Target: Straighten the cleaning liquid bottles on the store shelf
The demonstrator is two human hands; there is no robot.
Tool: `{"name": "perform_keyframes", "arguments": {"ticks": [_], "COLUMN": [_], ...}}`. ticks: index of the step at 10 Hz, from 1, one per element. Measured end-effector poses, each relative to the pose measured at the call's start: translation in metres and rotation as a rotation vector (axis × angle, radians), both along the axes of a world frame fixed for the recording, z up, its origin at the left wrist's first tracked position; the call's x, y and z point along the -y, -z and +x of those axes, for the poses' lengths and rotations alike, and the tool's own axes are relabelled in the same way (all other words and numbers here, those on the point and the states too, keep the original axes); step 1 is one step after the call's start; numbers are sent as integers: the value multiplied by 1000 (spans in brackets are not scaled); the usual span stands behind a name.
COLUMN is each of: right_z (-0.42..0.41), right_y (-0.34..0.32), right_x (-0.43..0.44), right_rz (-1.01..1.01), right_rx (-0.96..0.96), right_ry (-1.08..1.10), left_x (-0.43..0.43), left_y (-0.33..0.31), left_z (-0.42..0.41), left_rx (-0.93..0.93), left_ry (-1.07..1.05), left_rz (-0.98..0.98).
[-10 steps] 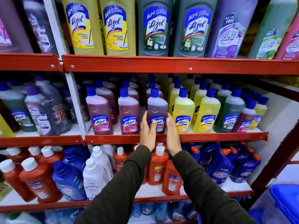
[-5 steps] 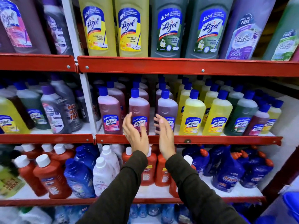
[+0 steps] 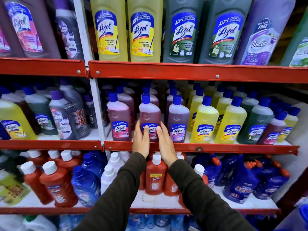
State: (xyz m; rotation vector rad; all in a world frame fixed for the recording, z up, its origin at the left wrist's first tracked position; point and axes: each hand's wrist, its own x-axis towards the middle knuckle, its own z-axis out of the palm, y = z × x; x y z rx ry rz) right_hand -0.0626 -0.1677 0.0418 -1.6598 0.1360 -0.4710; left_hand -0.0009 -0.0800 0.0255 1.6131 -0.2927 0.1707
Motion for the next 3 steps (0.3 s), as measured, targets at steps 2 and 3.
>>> {"name": "perform_keyframes", "arguments": {"ticks": [2,3], "right_z": [-6,-9], "right_y": [-3,1], "right_x": [7,17], "right_rz": [9,12], "right_rx": [5,48], "right_ry": [-42,59], "left_x": [0,-3], "left_y": [-1,-6], "left_z": [-6,-16], "left_rx": [55,271], "left_ry": [-15,-193], "left_rz": [17,48]}}
